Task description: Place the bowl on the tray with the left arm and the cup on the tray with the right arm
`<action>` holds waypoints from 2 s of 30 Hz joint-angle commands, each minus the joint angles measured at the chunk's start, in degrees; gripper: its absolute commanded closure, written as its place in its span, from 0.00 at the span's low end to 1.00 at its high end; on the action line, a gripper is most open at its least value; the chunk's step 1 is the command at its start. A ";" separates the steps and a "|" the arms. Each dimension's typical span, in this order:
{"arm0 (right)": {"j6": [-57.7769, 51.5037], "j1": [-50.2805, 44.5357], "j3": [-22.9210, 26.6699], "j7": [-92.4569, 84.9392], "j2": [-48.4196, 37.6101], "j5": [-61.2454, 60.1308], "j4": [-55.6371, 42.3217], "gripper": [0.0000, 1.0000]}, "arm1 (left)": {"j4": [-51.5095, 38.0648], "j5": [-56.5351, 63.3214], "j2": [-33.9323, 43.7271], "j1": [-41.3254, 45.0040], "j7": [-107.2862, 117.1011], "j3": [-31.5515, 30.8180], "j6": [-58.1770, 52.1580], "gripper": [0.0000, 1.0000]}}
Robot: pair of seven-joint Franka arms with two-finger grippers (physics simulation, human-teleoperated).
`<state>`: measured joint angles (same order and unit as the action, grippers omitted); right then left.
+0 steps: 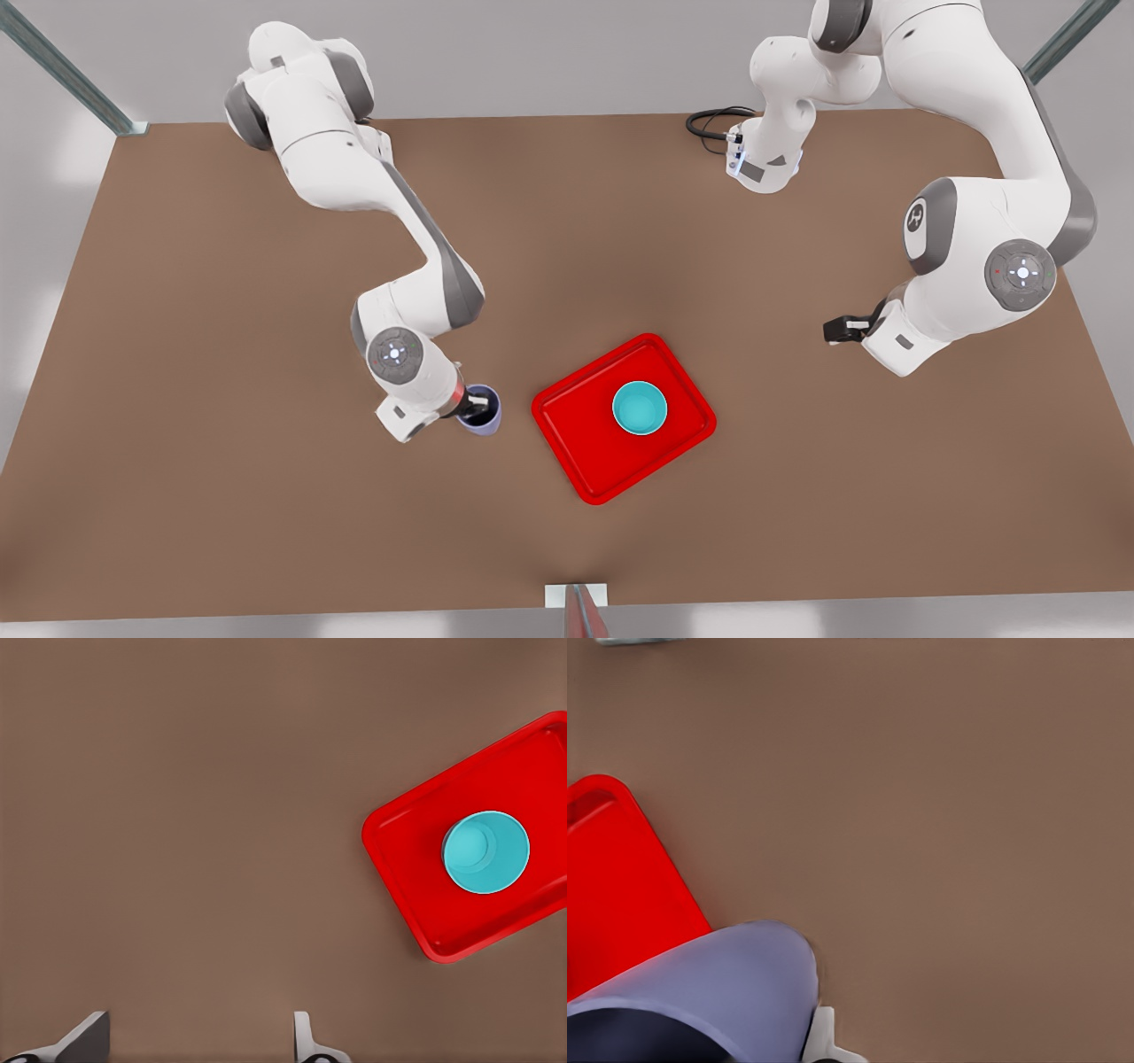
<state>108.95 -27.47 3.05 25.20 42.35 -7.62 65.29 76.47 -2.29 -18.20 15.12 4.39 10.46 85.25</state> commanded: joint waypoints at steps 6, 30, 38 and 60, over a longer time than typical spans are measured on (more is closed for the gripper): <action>-0.14 -7.16 2.93 7.23 4.94 -2.58 -4.82 0.79 | 0.00 0.01 0.00 0.00 0.00 0.00 -0.09 0.00; 19.37 -14.19 3.10 18.13 16.01 -4.07 -6.40 0.79 | 0.79 0.01 0.00 0.00 0.00 0.00 -0.35 0.00; 23.06 -13.84 2.66 17.60 16.54 -4.07 -4.20 0.00 | 1.23 0.01 0.00 0.00 0.09 0.00 -0.35 0.00; 22.54 -13.84 2.66 17.60 15.49 -3.98 -4.03 0.00 | 1.23 0.01 0.00 0.00 0.26 0.00 -0.62 0.00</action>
<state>131.34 -41.30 5.71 42.88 57.67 -11.67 61.26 77.70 -2.29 -18.20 15.12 4.66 10.46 84.64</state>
